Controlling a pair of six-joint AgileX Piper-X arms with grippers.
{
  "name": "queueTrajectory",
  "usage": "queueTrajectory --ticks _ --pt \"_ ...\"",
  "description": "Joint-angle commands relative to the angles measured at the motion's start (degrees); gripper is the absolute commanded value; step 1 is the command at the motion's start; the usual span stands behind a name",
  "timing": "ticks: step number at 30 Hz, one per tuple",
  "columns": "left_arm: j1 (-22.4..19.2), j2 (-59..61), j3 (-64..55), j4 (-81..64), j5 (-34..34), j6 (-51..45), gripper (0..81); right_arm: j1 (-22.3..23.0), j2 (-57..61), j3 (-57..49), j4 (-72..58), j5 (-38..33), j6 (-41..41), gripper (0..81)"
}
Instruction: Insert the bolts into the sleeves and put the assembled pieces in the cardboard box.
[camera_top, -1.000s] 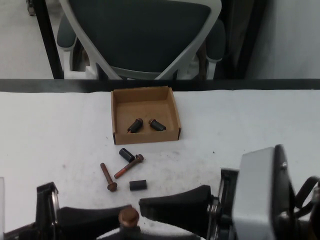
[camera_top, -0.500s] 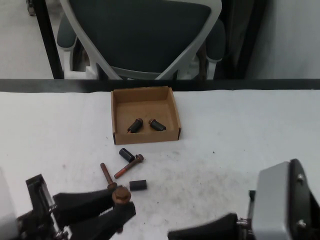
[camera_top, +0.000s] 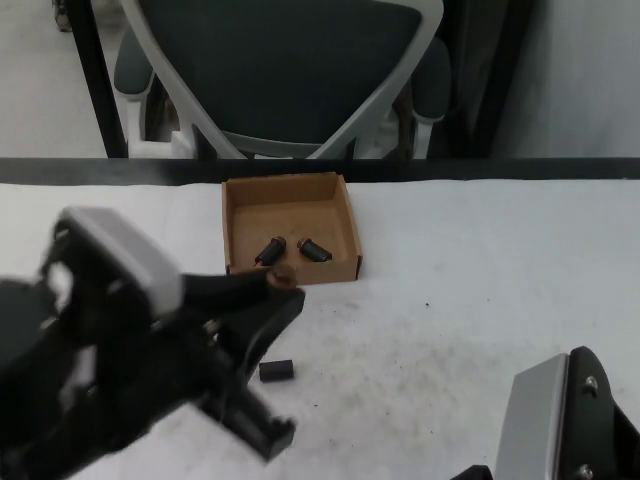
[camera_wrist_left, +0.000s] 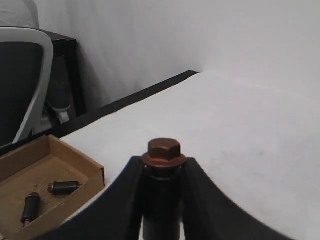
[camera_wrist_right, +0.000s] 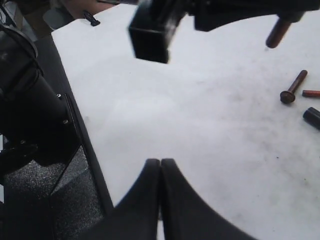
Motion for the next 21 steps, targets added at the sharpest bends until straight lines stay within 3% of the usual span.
queueTrajectory --ticks 1,7,11,21 --pt "2.1 5.18 -4.07 -0.72 -1.14 1.21 0.8 0.06 -0.48 0.08 1.14 0.33 -0.47 0.3" --pt "9.76 16.69 -11.79 -0.72 1.66 -0.59 0.8 0.06 -0.48 0.08 4.03 0.33 -2.59 0.3" --pt "12.72 23.12 -17.2 -0.59 2.7 -1.67 0.8 0.06 -0.48 0.37 4.41 0.33 -4.26 0.3" --pt "13.85 38.17 -35.07 11.16 0.93 -1.65 0.8 0.06 -0.48 3.87 3.57 1.22 -6.05 0.3"
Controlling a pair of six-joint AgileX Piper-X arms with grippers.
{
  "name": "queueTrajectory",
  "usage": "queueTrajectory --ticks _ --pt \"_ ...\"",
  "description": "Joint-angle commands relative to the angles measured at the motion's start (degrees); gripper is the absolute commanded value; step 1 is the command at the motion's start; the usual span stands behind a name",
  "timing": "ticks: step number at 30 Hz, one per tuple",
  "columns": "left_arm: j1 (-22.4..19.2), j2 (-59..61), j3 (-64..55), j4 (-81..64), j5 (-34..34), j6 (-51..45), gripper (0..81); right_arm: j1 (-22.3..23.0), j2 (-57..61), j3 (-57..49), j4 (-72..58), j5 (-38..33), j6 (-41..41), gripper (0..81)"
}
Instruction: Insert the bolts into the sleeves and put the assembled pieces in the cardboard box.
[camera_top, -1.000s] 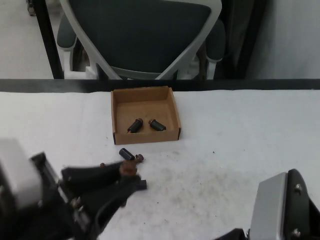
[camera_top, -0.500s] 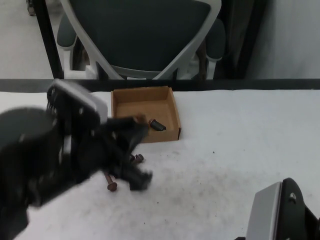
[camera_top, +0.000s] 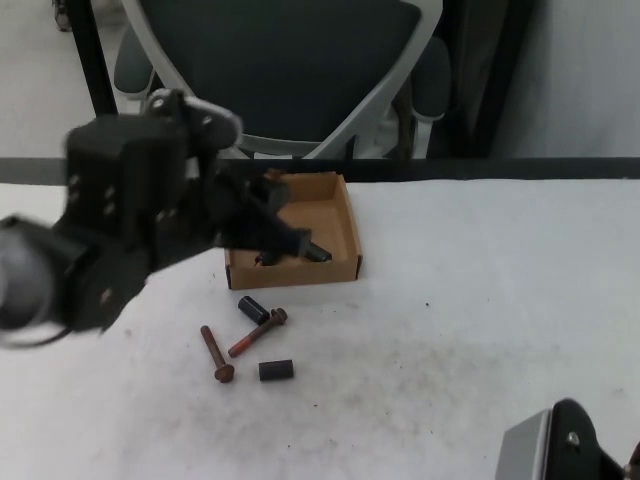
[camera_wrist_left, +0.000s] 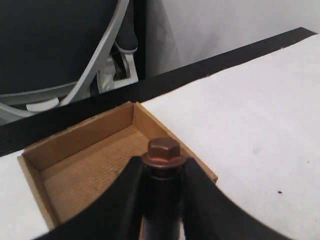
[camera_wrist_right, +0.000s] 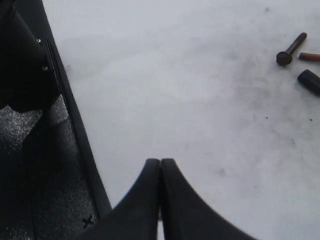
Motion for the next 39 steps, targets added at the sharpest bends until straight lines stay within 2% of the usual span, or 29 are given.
queueTrajectory --ticks 1,10,16,37,39 --pt "-0.03 -0.89 -0.03 -0.73 -0.62 -0.03 0.8 0.06 -0.48 1.28 -0.72 1.38 -0.46 0.3" --pt "2.96 9.83 -15.49 12.42 -1.24 -1.21 0.8 0.06 -0.48 2.27 -0.58 2.35 -0.46 0.3" --pt "5.35 15.15 -21.78 19.83 -1.12 -1.68 0.8 0.06 -0.48 2.27 -0.76 3.65 -0.81 0.3" --pt "7.21 21.68 -24.23 22.21 4.36 -4.29 0.3 0.06 -0.48 2.27 -2.07 4.88 0.05 0.3" --pt "7.34 21.68 -24.23 22.51 4.32 -4.29 4.9 0.06 -0.48 2.27 -2.07 4.88 0.05 0.3"
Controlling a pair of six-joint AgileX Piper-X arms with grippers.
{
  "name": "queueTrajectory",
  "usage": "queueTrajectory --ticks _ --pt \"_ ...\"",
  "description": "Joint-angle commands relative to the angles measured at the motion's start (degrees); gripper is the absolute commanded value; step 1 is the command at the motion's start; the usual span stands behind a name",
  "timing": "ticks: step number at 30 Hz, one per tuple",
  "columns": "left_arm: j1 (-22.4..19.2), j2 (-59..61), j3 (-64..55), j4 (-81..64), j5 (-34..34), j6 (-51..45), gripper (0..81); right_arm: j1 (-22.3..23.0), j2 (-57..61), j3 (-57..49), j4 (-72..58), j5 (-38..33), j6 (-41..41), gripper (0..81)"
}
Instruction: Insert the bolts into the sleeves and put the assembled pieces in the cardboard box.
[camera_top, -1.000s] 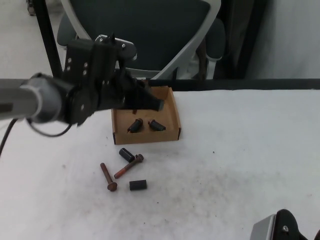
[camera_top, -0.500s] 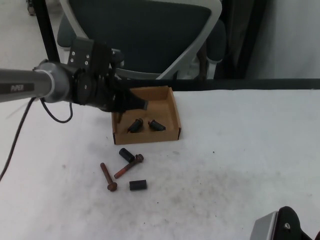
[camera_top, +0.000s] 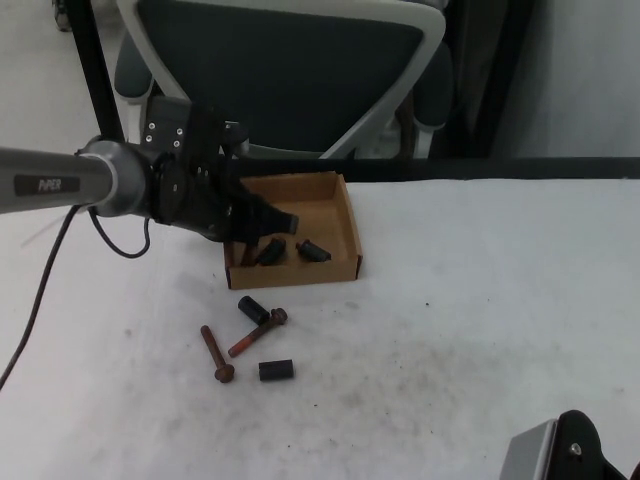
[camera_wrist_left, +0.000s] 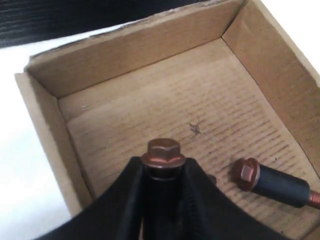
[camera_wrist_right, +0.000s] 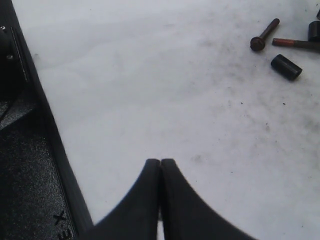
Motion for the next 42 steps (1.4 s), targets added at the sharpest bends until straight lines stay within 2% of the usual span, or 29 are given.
queueTrajectory --ticks 1,6,9,15,18,20,25,27,30,35,42 --pt "0.49 -0.3 -0.71 -0.24 0.23 -0.2 7.7 0.06 -0.48 0.09 -0.78 0.24 0.14 0.3" --pt "0.49 -0.3 -0.71 -0.24 0.23 -0.2 31.9 0.06 -0.48 0.09 -0.77 0.24 0.26 0.3" --pt "0.49 -0.3 -0.71 -0.1 0.23 -0.2 42.9 0.06 -0.48 0.09 -0.77 0.24 0.26 0.3" --pt "1.03 -0.46 -0.71 -0.22 4.42 0.01 44.6 0.06 -0.48 0.18 -0.21 1.77 0.26 0.3" --pt "1.72 -1.42 -0.54 -0.22 7.18 1.08 39.5 0.06 -0.48 0.18 1.34 5.19 1.04 0.3" --pt "2.15 -2.76 0.02 -0.1 8.49 1.53 31.9 0.06 -0.48 0.38 1.84 6.95 1.79 0.3" --pt "2.21 -7.89 4.82 -3.32 13.19 3.05 6.6 0.06 -0.48 0.86 1.83 10.29 1.78 0.3" --pt "2.21 -10.4 7.7 -5.68 14.51 3.04 1.1 -0.05 -0.48 1.01 1.3 12.57 1.78 0.3" --pt "2.21 -15.24 13.62 -11.8 16.24 2.57 0.8 -0.05 -0.48 1.01 -0.18 15.04 1.91 0.3" --pt "2.1 -24.5 27.17 -22.25 16.23 2.38 0.8 -2.02 -0.01 1.01 -0.66 14.11 4.25 0.3" --pt "1.6 -38.55 45.41 -38.02 16.95 -4.18 0.8 -7.18 5.81 1.01 -3.44 4.42 4.31 0.5"
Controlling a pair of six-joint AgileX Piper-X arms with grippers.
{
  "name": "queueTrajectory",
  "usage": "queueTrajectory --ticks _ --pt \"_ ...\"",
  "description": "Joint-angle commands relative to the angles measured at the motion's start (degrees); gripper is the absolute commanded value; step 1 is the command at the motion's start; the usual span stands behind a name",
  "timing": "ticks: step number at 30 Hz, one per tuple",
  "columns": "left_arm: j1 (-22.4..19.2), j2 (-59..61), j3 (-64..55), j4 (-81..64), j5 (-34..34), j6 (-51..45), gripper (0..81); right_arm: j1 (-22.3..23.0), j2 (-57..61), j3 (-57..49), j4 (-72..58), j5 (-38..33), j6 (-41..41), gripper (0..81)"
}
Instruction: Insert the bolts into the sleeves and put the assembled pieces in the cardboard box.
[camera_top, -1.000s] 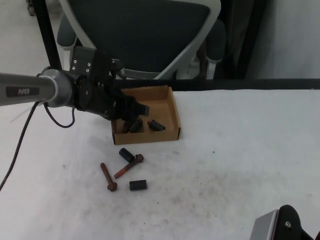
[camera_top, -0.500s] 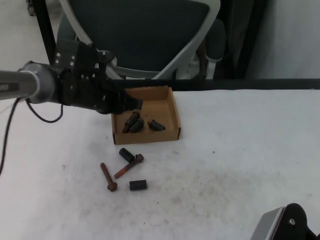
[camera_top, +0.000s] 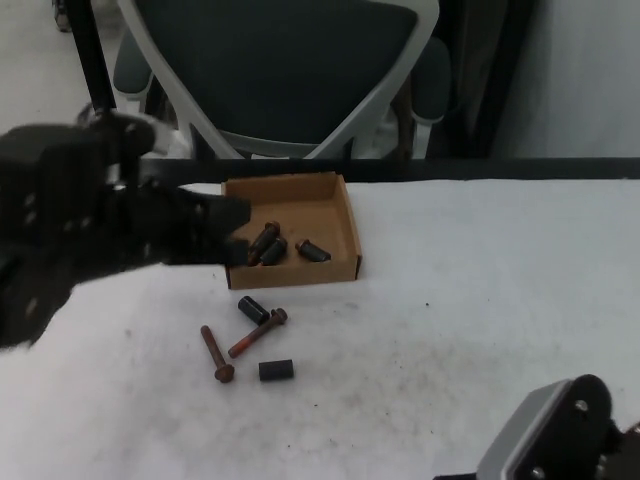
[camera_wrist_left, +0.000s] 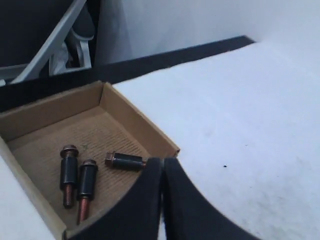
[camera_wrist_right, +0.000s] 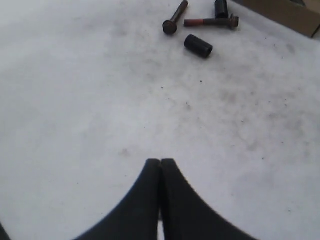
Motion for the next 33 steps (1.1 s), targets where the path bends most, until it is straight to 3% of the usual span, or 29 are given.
queueTrajectory --ticks 1,5,10,12,17,24,33 --pt "-0.76 -9.93 10.08 -7.59 0.46 -3.82 0.8 -1.47 1.74 0.14 -2.44 -3.25 0.34 1.3" --pt "-1.24 -16.46 15.5 -5.2 0.46 -3.82 0.8 -4.39 7.09 -0.81 -4.91 -7.94 -0.02 12.4" --pt "-1.24 -22.8 18.6 0.61 0.59 -2.07 0.8 -7.3 13.93 -5.14 -3.48 -13.24 -0.01 39.5" --pt "-1.24 -24.64 18.65 4.81 1.01 1.42 0.8 -8.03 16.71 -7.99 -1.9 -14.46 -0.15 43.5" --pt "-1.24 -28.3 18.65 15.77 1.02 12.84 0.8 -8.64 23.58 -16.88 6.21 -14.62 -6.43 43.5" --pt "-1.24 -28.78 18.65 22.04 1.8 20.95 0.8 -8.84 33.15 -30.15 16.59 -13.42 -14.64 43.5" --pt "-1.24 -28.78 18.65 22.78 1.8 35.89 0.8 -8.84 43.8 -42.18 23.83 -2.62 -27.14 43.5"
